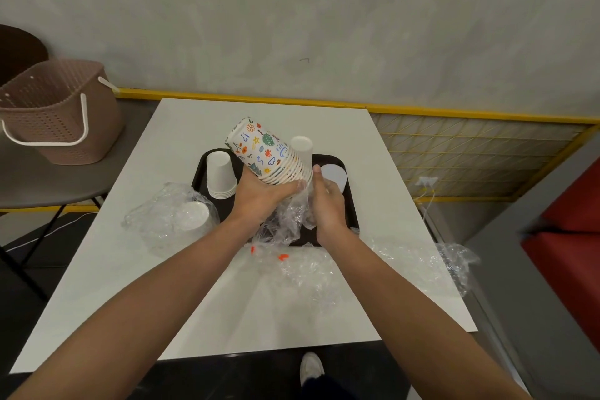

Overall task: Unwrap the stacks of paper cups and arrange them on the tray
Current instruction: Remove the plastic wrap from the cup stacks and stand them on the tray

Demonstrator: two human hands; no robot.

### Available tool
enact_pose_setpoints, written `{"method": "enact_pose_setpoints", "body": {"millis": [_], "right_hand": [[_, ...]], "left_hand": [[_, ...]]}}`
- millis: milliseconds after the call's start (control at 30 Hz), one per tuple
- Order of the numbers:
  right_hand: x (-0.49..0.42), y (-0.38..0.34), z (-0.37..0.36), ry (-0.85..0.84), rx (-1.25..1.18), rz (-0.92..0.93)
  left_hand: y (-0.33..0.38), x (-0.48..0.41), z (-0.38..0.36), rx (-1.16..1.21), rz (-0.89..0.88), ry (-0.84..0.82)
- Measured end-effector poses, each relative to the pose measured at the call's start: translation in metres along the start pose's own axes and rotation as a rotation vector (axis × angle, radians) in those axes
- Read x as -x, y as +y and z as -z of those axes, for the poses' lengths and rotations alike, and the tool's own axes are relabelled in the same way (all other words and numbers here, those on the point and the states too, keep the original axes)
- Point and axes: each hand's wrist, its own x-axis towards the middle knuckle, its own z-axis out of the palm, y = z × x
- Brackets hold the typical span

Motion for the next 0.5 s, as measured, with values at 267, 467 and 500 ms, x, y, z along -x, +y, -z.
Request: {"method": "enact_pose_setpoints", "body": {"millis": [267, 467, 500], "right_hand": [[-0.004, 0.003, 0.007, 0.1, -0.1, 0.066], [-0.014, 0.011, 0.022, 0.26, -0.086, 0.073], [-0.012, 0.013, 0.024, 0.237, -0.052, 0.11]], "left_hand": [[0.004, -0.002, 0.006, 0.084, 0.045, 0.037], [0.005, -0.005, 0.015, 0.167, 0.097, 0.082], [0.005, -0.006, 0.017, 0.163, 0.098, 0.091]]}}
